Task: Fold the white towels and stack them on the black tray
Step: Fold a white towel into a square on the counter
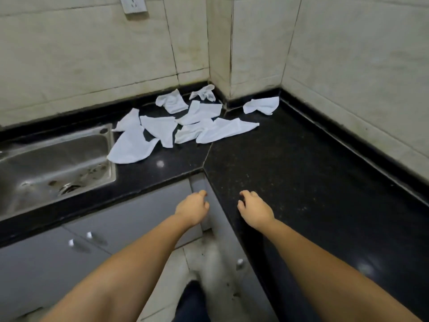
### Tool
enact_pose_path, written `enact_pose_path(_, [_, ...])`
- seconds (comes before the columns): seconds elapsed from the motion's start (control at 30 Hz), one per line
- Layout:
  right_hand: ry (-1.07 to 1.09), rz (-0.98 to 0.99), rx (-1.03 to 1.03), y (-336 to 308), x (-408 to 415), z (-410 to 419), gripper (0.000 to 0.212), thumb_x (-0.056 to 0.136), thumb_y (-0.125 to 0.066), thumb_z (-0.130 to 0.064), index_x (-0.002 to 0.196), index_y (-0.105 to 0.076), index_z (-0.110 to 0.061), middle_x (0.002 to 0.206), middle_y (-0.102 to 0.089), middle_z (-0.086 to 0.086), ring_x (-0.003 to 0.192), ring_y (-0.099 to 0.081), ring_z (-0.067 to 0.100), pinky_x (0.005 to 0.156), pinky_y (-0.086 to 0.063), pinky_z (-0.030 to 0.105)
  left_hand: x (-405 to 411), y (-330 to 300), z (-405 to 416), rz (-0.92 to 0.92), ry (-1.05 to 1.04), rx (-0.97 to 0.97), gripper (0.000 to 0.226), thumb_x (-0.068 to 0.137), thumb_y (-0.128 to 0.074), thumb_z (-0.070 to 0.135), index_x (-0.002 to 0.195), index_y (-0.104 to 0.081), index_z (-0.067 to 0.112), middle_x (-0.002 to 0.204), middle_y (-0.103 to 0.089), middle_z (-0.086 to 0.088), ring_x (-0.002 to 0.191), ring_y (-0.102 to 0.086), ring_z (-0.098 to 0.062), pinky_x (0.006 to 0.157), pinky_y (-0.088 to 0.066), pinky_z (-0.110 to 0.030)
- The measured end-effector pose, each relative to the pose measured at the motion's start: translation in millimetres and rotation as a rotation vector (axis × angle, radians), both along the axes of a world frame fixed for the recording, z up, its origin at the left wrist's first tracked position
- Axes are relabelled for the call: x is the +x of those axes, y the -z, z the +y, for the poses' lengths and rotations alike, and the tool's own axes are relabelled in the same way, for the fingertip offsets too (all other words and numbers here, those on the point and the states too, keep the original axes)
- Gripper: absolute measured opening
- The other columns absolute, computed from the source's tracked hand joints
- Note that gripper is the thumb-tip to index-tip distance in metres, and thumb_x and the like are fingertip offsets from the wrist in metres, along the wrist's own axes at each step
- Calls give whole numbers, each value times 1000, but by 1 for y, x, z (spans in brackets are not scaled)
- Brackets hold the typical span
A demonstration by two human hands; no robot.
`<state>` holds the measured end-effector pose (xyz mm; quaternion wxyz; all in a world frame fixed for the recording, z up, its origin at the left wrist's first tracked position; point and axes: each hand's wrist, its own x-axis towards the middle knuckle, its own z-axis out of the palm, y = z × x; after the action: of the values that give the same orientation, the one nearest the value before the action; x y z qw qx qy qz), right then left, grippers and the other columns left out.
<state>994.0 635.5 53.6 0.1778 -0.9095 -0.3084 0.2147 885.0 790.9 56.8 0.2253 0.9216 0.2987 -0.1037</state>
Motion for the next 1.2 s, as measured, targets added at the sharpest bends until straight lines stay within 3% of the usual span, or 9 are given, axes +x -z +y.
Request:
enact_pose_path(0.3, [95, -1, 44, 16, 126, 118, 38, 100, -38, -31, 136, -42, -18, 132, -46, 5, 111, -55, 24, 88, -49, 39, 138, 19, 136, -107, -38, -20, 31, 93, -43, 21, 121, -52, 12, 118, -58, -12, 106, -56, -32, 84, -47, -40])
enact_pose_path(0.47, [68, -47, 93, 17, 180, 209, 33, 99, -39, -25, 127, -52, -14, 125, -50, 8, 106, -56, 27, 83, -49, 39, 199, 29, 201, -178, -147, -24, 37, 93, -47, 26, 124, -48, 7, 116, -56, -14, 107, -55, -33, 86, -48, -45])
enact_pose_path(0.6, [-32, -107, 160, 19, 212, 280, 34, 97, -41, -14, 127, -55, -15, 125, -51, 9, 114, -50, 25, 92, -45, 38, 224, 46, 223, -133, -100, 23, 37, 92, -53, 32, 118, -53, 6, 114, -60, -12, 106, -57, -27, 90, -47, -39])
enact_pose_path(0.7, [-219, -177, 24, 27, 228, 310, 38, 92, -45, -8, 128, -55, -18, 129, -47, 8, 118, -44, 27, 94, -39, 37, 229, 56, 231, -110, -38, 85, 28, 91, -52, 32, 107, -57, 10, 108, -60, -8, 103, -56, -24, 86, -45, -36])
enact_pose_path(0.9, [-300, -351, -131, 39, 242, 306, 29, 90, -48, -15, 118, -56, -19, 133, -43, 5, 124, -40, 27, 93, -32, 36, 226, 53, 242, -303, 58, -21, 13, 92, -52, 24, 91, -56, 12, 91, -58, -4, 86, -54, -21, 80, -44, -35])
enact_pose_path(1.03, [-174, -413, -41, 23, 254, 288, 26, 90, -53, -25, 111, -60, -13, 138, -44, 7, 127, -40, 29, 95, -31, 40, 230, 27, 249, -404, 10, -131, 13, 93, -53, 20, 82, -46, 17, 76, -53, 1, 72, -51, -19, 70, -42, -34])
enact_pose_path(1.1, [-76, -456, 65, 8, 261, 268, 23, 87, -61, -24, 104, -66, -9, 131, -51, 12, 121, -47, 34, 93, -34, 44, 236, 13, 252, -472, -62, -207, 12, 94, -52, 18, 83, -48, 14, 75, -55, -2, 71, -52, -19, 67, -39, -30])
enact_pose_path(1.2, [78, -438, 115, -18, 271, 222, 21, 90, -59, -26, 103, -69, -12, 129, -52, 8, 121, -45, 30, 99, -30, 42, 251, -7, 249, -554, -106, -293, 8, 93, -52, 15, 86, -50, 13, 79, -57, -1, 76, -52, -17, 68, -36, -27])
